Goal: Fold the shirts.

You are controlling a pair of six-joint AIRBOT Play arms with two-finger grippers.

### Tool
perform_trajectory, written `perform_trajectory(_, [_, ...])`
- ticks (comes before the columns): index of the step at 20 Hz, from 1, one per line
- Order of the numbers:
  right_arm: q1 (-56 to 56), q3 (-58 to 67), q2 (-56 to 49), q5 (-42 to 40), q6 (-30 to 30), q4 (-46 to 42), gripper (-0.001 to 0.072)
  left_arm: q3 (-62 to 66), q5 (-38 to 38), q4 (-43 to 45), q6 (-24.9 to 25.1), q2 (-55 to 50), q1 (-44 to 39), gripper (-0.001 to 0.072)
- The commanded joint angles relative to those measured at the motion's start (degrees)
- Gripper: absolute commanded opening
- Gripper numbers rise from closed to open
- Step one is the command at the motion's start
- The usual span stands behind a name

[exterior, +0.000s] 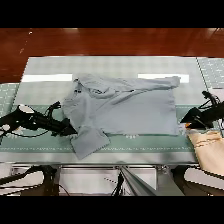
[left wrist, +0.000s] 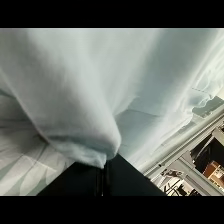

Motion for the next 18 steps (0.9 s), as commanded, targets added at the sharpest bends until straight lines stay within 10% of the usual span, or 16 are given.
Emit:
perform_trajectory(1, [0.04, -7.02, 0.72, -8.31, -0.04, 5.35, 0.0485, 0.02, 9.03, 0.02, 0.11, -0.04, -0.04, 0.0032])
perform_trajectory(8, [1.57, -15.89, 1.88, -13.57, 0.70, 5.75, 0.0460, 0.20, 7.76, 0.02, 0.11, -0.04, -0.04, 0.0032])
perform_trajectory(12, [9.73, -13.46, 3.74, -17.31, -0.15, 8.59, 0.0054, 1.11, 7.34, 0.00, 0.07, 0.83, -0.02, 0.0031])
perform_trajectory(18, [14.19, 7.26, 19.10, -15.85, -1.33, 13.51, 0.0020, 13.70, 5.09, -0.20, -1.70, 21.55, -0.02, 0.0030])
